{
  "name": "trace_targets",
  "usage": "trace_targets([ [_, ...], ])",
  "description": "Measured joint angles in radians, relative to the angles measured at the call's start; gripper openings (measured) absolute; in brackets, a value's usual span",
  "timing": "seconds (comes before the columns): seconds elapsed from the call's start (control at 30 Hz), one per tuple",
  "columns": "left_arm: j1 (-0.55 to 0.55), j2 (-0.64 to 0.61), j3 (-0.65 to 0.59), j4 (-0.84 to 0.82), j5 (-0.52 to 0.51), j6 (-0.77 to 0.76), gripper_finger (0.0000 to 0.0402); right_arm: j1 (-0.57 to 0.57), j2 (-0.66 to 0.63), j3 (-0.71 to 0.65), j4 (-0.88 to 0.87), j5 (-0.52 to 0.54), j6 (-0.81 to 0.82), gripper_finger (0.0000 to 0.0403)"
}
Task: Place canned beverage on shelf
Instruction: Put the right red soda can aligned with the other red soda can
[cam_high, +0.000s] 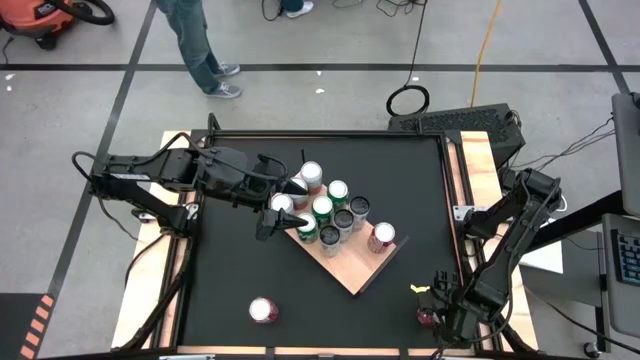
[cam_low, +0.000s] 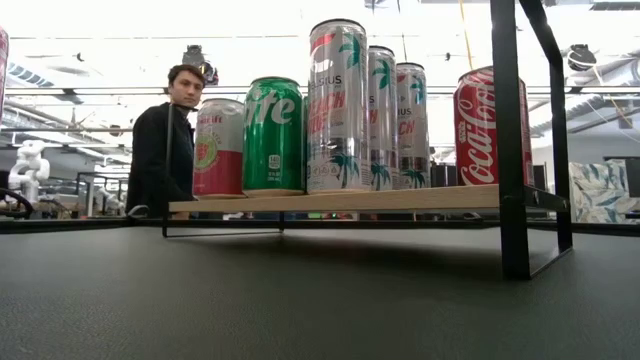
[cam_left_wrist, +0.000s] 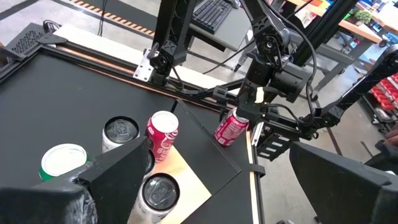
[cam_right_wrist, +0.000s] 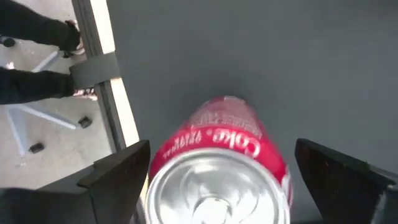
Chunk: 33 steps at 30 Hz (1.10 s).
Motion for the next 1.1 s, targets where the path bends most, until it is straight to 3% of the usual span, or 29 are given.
trace_targets([
  [0.8,0.000,0.000,-0.001,0.000,0.000,0.027,0.0393,0.000,0.000,0.000,-0.013,-0.032,0.014,0.0375],
  [1.1,0.000,0.000,-0.001,0.000,0.000,0.027,0.0393,0.000,-0.001,0.001,-0.010,-0.032,0.014,0.0290],
])
